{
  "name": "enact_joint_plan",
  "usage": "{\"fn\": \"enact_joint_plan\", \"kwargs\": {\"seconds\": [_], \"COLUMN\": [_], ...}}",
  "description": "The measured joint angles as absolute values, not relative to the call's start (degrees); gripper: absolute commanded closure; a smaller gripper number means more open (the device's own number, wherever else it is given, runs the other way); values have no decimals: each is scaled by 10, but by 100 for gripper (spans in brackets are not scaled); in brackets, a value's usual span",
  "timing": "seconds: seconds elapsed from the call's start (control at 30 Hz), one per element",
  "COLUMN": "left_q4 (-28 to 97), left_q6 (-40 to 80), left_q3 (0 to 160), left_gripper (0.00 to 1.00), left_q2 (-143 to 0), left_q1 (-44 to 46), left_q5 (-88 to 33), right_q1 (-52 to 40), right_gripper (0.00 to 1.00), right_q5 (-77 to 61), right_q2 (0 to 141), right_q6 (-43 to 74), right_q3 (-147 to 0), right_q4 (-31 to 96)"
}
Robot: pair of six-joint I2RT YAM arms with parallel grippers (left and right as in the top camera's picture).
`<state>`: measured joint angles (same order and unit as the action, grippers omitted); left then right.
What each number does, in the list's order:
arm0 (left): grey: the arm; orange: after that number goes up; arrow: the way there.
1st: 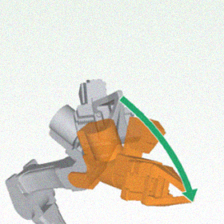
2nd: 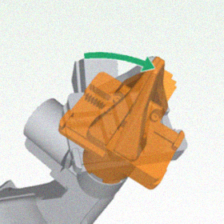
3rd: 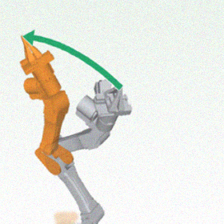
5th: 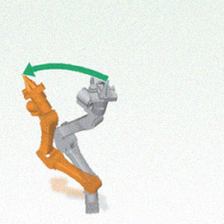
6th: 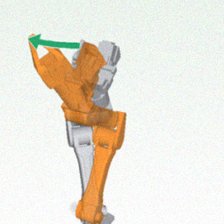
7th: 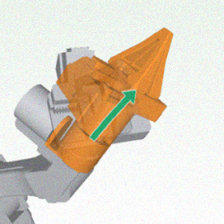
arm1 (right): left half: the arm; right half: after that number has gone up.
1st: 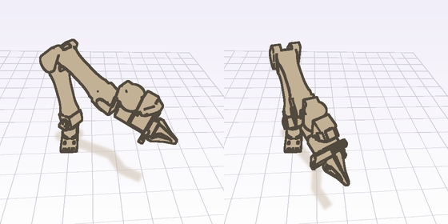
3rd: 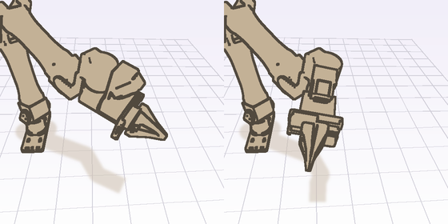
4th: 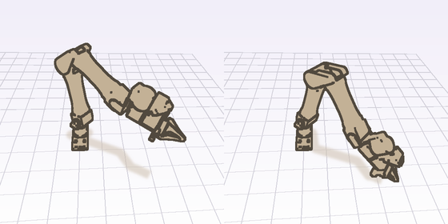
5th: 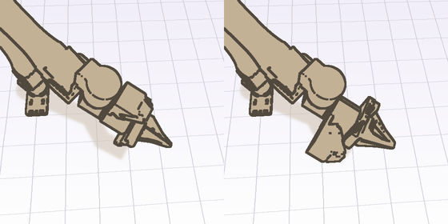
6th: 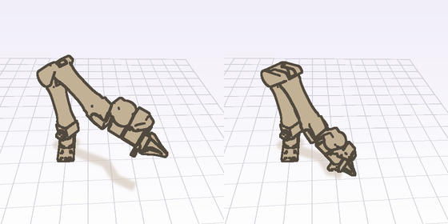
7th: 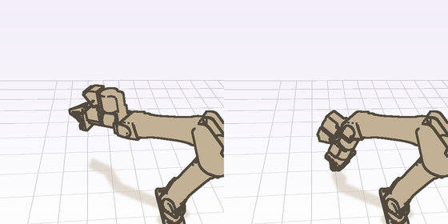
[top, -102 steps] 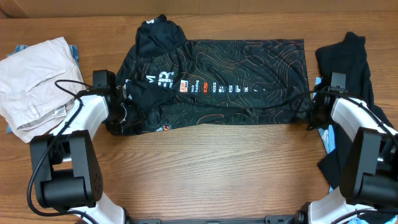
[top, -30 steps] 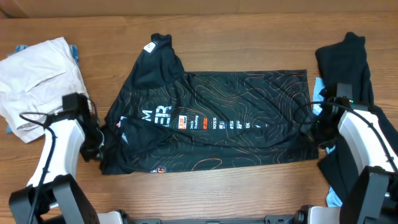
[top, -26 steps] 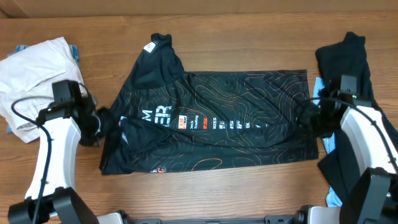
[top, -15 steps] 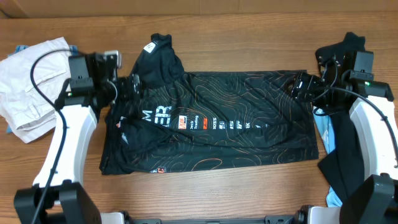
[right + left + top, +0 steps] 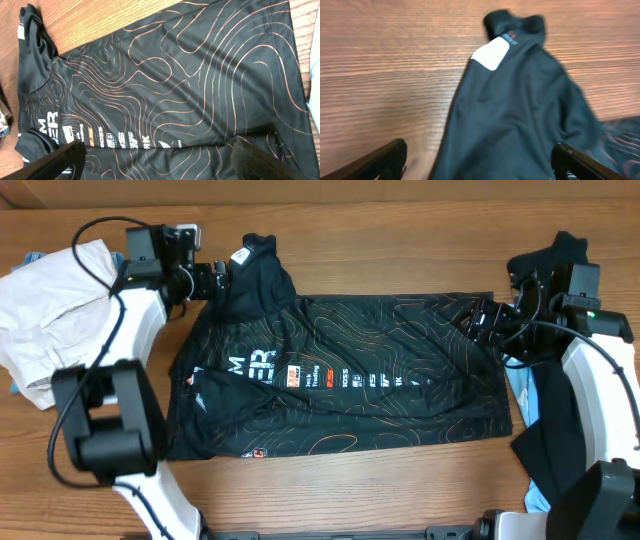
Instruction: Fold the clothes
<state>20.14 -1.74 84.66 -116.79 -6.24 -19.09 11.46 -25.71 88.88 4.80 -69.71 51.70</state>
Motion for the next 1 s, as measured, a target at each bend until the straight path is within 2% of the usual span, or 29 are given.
{"fn": "enact_joint_plan", "kwargs": {"seconds": [0.03,0.1,0.2,0.33,0.43,0.5,0.57,0.67,0.83,0.93,1.0], "left_q4": [202,201,200,199,198,200,209,222,248,269,280], "left_q6": [-18,-19,-20,-21,-23,-21,-18,-22,-21,-19,-17], "left_q3": [858,881,899,905,905,909,910,910,912,916,917], "left_gripper": [13,24,32,34,42,51,75,96,96,96,96], "left_q2": [-1184,-1214,-1243,-1270,-1289,-1290,-1292,-1294,-1294,-1294,-1293], "left_q1": [-62,-62,-62,-62,-62,-62,-62,-62,-62,-64,-65], "left_q5": [-191,-192,-194,-196,-196,-198,-198,-203,-220,-229,-234], "right_q1": [115,115,115,115,115,115,115,115,115,115,115], "right_gripper": [6,7,8,9,10,12,16,20,20,28,30], "right_q5": [-257,-257,-258,-257,-257,-257,-257,-254,-242,-228,-214], "right_q2": [889,889,889,889,889,889,889,889,889,897,910], "right_q6": [48,46,46,46,46,47,46,45,45,46,45], "right_q3": [-697,-697,-697,-697,-697,-697,-697,-697,-697,-697,-697], "right_q4": [517,517,517,517,517,517,513,504,479,444,400]}}
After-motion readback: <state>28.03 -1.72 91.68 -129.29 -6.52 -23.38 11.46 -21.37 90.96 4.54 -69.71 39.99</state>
